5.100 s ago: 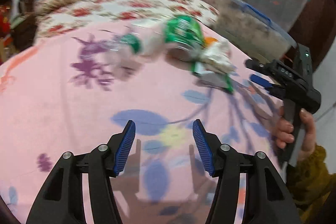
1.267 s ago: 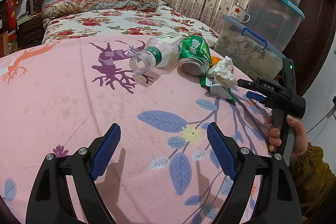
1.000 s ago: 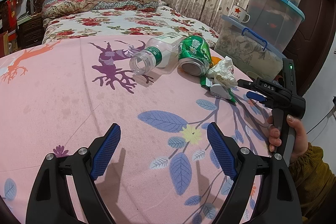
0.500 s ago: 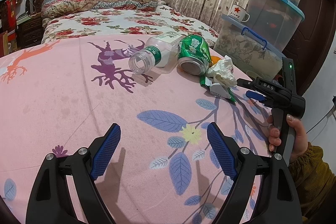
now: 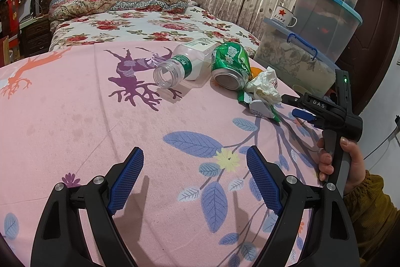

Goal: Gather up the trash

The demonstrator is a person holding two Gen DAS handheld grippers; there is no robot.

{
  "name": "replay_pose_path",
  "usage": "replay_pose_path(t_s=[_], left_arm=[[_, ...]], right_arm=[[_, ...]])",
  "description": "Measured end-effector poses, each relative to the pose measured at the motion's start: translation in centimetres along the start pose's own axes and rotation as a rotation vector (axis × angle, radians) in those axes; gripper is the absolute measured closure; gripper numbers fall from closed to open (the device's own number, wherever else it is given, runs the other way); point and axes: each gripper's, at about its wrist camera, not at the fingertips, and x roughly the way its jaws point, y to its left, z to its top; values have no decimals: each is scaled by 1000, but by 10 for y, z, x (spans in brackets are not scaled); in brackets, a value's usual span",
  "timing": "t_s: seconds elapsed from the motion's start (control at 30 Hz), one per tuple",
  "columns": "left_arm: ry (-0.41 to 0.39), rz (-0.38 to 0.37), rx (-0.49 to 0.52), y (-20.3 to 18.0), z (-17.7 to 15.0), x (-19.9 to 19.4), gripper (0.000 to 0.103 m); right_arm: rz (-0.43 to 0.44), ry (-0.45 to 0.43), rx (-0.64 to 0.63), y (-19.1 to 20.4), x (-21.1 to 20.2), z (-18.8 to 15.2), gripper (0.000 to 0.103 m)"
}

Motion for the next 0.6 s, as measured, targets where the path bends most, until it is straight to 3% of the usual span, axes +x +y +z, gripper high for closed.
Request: replay_pose_path(t_s=[0.6], left_arm=[[1, -3, -3, 1, 0, 0, 23]], right_arm=[[-2, 0, -2, 2, 1, 0, 24]])
